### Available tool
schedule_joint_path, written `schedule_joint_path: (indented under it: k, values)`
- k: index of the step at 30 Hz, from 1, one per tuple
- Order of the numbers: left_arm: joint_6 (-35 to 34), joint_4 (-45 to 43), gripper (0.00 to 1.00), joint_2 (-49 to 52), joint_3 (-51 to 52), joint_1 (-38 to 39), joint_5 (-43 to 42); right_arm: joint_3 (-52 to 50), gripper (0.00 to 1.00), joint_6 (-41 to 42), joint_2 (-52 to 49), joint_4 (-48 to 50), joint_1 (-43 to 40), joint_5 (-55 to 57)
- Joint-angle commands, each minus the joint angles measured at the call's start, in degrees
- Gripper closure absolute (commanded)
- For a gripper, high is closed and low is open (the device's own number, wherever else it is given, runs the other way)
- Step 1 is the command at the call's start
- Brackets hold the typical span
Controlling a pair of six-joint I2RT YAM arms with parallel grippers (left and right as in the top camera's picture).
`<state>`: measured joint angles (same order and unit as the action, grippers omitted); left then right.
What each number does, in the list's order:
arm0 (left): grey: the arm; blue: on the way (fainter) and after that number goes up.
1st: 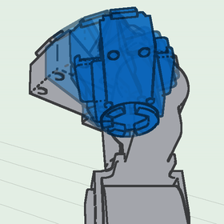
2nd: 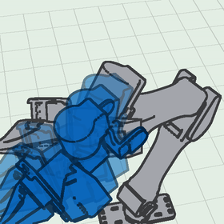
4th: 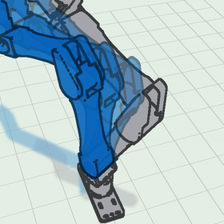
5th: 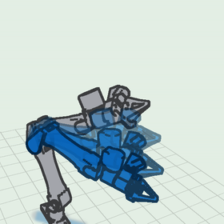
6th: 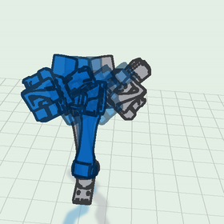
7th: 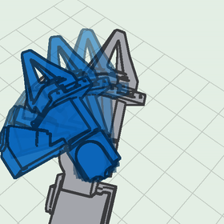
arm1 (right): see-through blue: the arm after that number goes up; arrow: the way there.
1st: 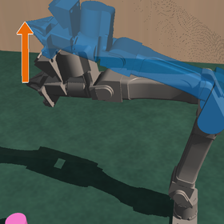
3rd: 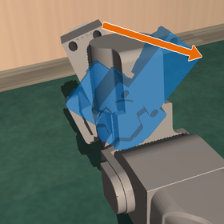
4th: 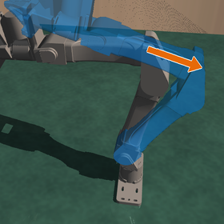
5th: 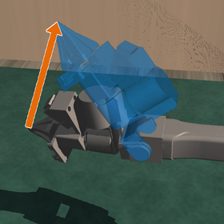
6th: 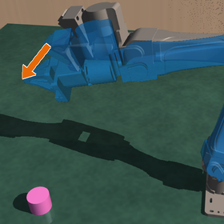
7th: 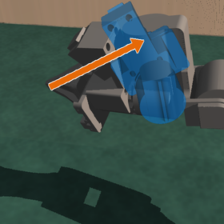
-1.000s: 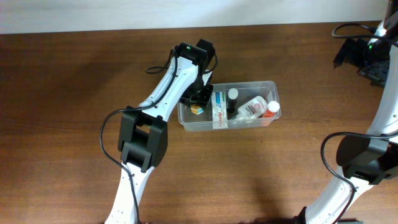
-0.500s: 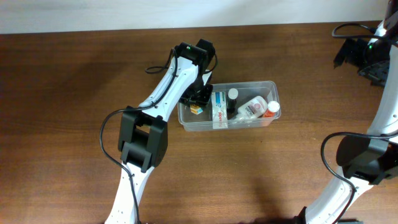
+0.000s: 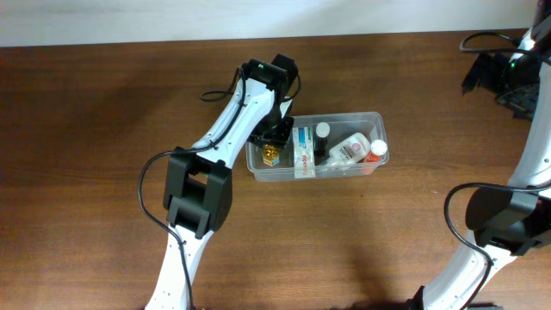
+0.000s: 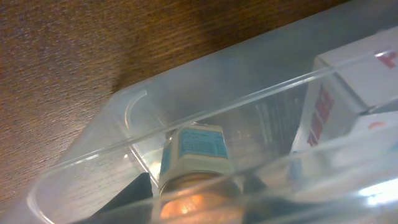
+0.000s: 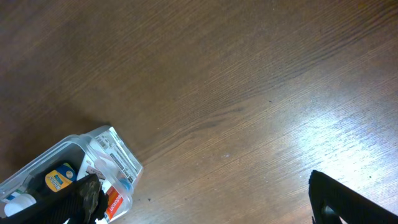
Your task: Pack container
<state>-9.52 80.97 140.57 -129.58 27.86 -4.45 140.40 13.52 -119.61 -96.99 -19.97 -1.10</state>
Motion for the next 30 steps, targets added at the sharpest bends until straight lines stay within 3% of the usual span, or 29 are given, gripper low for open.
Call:
schedule_joint_path:
  k: [1,6,8,11,26,30]
  values:
    - [0.13,0.02,0.53,-1.4,0.22,0.0,0.66,-0.04,0.02,0.5,1.18,-0.28,-0.31,0.11]
    - [0.13,0.04,0.53,-1.42,0.2,0.0,0.66,-0.04,0.02,0.5,1.18,-0.28,-0.31,0.11]
    - [0.13,0.42,0.33,-1.42,-0.07,0.0,0.66,-0.04,0.02,0.5,1.18,-0.28,-0.31,0.11]
    - [0.13,1.84,0.27,-1.42,-1.4,0.0,0.68,-0.04,0.01,0.5,1.18,-0.28,-0.31,0.11]
    - [0.15,14.32,0.25,-1.44,-24.9,0.0,0.68,-0.04,0.02,0.5,1.18,-0.28,-0.31,0.11]
    - [1.4,15.74,0.18,-3.61,-28.26,0.0,-0.68,-0.04,0.02,0.5,1.18,-0.28,-0.31,0.11]
